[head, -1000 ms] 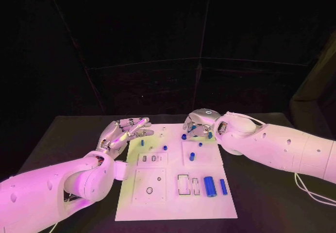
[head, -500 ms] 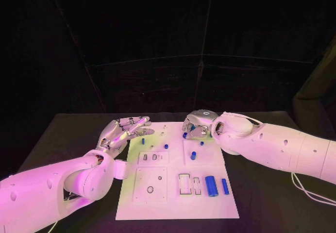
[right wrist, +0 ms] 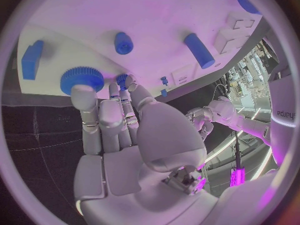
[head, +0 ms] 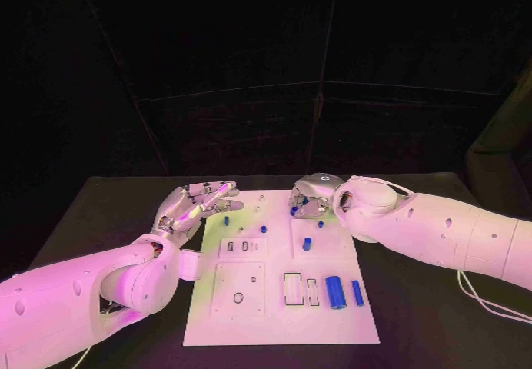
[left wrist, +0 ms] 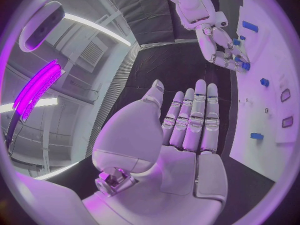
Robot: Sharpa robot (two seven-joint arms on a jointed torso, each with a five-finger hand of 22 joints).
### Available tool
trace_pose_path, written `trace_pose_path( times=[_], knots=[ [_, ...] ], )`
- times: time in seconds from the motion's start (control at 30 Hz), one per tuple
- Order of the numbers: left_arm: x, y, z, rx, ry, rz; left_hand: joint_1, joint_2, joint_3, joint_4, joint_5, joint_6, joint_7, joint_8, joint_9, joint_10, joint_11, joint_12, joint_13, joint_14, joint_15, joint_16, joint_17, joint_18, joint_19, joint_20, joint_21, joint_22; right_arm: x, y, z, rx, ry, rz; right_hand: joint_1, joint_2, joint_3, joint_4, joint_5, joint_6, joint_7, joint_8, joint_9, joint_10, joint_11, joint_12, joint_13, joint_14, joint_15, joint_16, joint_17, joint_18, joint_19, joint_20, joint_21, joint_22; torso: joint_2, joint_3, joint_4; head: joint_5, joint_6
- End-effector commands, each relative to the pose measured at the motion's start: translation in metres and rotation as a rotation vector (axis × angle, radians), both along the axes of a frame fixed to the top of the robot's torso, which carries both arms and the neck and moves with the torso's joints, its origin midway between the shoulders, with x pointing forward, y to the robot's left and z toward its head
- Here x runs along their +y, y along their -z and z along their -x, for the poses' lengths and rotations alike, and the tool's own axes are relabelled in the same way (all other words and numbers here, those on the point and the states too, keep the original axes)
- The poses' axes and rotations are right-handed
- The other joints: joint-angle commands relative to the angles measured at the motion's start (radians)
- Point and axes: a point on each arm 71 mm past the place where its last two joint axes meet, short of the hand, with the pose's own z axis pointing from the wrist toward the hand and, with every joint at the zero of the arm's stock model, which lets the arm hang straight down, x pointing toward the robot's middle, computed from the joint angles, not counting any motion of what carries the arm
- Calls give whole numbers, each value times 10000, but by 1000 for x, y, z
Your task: Assemble the parts on the task board
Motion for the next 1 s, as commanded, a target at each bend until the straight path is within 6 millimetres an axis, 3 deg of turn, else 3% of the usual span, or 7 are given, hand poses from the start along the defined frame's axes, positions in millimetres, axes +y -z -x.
trace_pose_path(
  times=[0.03, 0.33, 0.5, 0.63, 0.77, 0.87, 1.0],
  knots=[
    [-1, -4, 0, -215, 145, 108, -26, 44, -23, -29, 1, 21, 77, -45, -15, 9, 40, -40, -15, -20, 43, -62, -4, 61, 64, 33, -65, -15, 1, 0, -1, 159, 20, 114, 5, 98, 103, 8, -78, 21, 16, -20, -5, -11, 26, -16, 3, 190, 31, 66, 36, -170, -41, 75, 54, 34, 75, 5, 28, -9, -10],
    [-1, -6, -1, -240, 129, 86, -42, 42, -39, -32, 2, 16, 84, -56, -15, 5, 46, -52, -14, -23, 48, -73, -5, 61, 65, 36, -73, -23, 2, 1, -3, 199, 25, 82, -68, 124, 425, 21, -78, 151, 28, 10, 9, 67, 26, 0, 11, 178, 36, 243, 196, -187, -53, 90, 240, 231, 167, -8, 83, -51, -9],
    [-1, -6, -1, -236, 123, 75, -53, 42, -50, -35, 2, 9, 91, -68, -16, 0, 52, -62, -15, -27, 51, -84, -6, 61, 67, 39, -79, -30, 3, -2, -2, -121, -57, -209, 68, 193, 1012, -13, -8, 611, -67, 143, 53, 488, -87, 80, 43, 208, -51, 499, 476, -261, 115, 32, 638, 780, 162, 9, 83, -36, -26],
    [0, -6, -1, -227, 120, 69, -53, 42, -50, -35, 2, 9, 91, -68, -16, 0, 52, -62, -15, -27, 51, -84, -6, 61, 67, 39, -79, -30, 6, -9, 1, -633, -201, -827, 70, 69, 1355, 1, 14, 798, -122, 166, 57, 706, -145, 98, 61, 207, -92, 603, 570, -289, 156, -8, 802, 984, 172, 26, 72, -30, -1],
    [0, -6, -2, -214, 115, 79, -53, 42, -50, -35, 2, 9, 91, -68, -16, 0, 52, -62, -15, -27, 51, -84, -6, 61, 67, 39, -79, -30, 7, -14, 4, -995, -220, -1384, 36, 8, 1490, 11, 13, 849, -136, 159, 54, 761, -155, 86, 61, 202, -105, 633, 586, -295, 155, -21, 848, 1032, 180, 17, 91, -23, 39],
    [0, -7, -2, -205, 112, 92, -64, 37, -67, -43, 1, 2, 97, -82, -16, -7, 58, -76, -15, -35, 57, -100, -8, 61, 70, 43, -87, -38, 9, -21, 3, -1272, -87, -1750, -197, -221, 2054, 58, 6, 931, -130, 76, 31, 830, -168, 14, 51, 170, -102, 704, 583, -303, 102, -26, 967, 1136, 184, 13, 106, -35, 80],
    [1, -7, -3, -203, 72, 93, -64, 37, -67, -43, 1, 2, 97, -82, -16, -7, 58, -76, -15, -35, 57, -100, -8, 61, 70, 43, -87, -38, 13, -26, 0, -1601, 119, -2132, -385, -343, 2425, 108, 38, 928, -109, 22, 21, 788, -154, -8, 41, 151, -82, 734, 562, -307, 66, -10, 1025, 1183, 199, 13, 109, -19, 102]
  ],
)
